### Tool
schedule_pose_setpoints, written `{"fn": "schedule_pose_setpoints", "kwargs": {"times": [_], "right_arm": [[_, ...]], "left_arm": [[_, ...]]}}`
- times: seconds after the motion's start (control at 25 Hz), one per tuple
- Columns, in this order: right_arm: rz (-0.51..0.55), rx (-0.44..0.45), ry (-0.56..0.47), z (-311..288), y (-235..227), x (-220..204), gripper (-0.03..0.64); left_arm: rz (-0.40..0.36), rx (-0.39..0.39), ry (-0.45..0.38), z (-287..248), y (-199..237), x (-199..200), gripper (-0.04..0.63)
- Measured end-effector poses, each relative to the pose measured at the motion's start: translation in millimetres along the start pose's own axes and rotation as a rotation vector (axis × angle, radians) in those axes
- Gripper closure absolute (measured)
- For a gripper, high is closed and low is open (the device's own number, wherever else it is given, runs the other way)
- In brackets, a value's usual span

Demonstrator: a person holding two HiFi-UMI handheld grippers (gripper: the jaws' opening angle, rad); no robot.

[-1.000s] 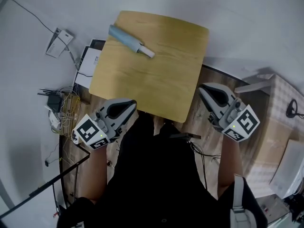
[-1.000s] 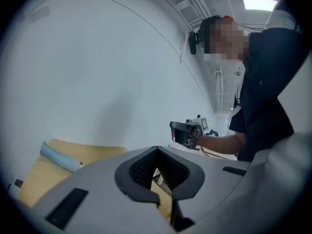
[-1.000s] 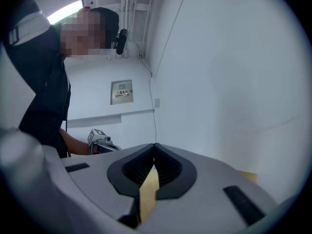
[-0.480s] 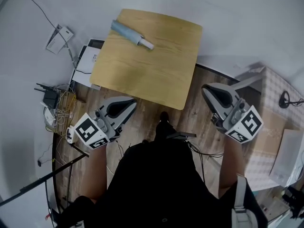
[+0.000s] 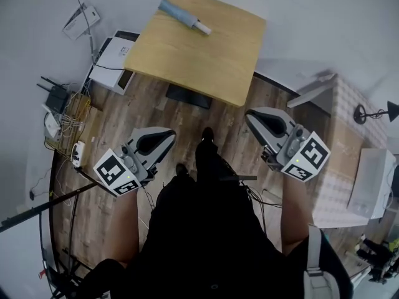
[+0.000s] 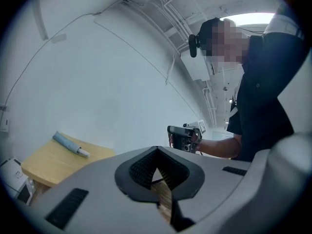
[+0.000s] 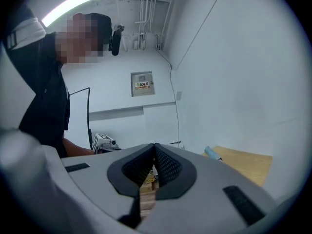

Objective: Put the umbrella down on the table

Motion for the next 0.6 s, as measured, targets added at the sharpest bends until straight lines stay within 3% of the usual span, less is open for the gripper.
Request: {"fn": "schedule_pose_setpoints", "kwargs": {"times": [0.2,0.4,0.6], "right_arm": [[0.023,0.028,0.036,5,32,-5,0.598],[0.016,0.075,-0.005,17,47,-11,0.598],[0.054,0.107,0.003,52,64,-21,0.597]], "left_arm": [[-0.003,0.019,-0.018,19,-30,-8,0.584],[-0.038,0.039,0.003,28,-72,-9,0.584],[-0.083,0.031,0.029,10,-117,-5,0.584]]}}
Point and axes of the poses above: the fingertips, and each gripper's own axes: z backward along the fingers, y to its left, x out of its top, the point moved 10 cm from there along z, backward along the fingers, and after that the axes turned 6 degrees about y, right-handed, at the moved point
